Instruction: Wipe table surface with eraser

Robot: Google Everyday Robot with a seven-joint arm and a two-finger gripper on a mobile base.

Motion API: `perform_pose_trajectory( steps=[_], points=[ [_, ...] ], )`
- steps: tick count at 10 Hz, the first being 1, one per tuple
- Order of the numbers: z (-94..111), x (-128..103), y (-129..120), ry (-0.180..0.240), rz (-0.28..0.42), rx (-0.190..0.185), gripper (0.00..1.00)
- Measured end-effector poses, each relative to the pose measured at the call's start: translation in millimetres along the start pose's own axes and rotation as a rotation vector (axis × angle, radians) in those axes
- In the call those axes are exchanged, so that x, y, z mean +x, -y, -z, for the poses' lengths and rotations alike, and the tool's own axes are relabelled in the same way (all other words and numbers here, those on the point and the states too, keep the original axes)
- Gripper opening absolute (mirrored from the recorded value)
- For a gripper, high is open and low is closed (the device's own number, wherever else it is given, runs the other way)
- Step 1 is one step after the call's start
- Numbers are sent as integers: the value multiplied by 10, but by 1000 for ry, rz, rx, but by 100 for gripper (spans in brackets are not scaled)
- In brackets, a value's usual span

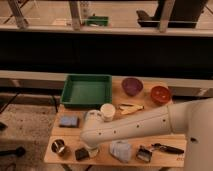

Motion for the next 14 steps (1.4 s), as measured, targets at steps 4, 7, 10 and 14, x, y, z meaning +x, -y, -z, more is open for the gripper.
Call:
perform_pose_trajectory(
  steps=[4, 7, 10, 14],
  points=[
    [71, 156, -236, -24, 2, -18, 4],
    [150, 336, -249, -31, -36, -5, 4],
    [114, 480, -202, -38, -68, -4, 4],
    [32, 471, -94, -44, -65, -6, 4]
  ],
)
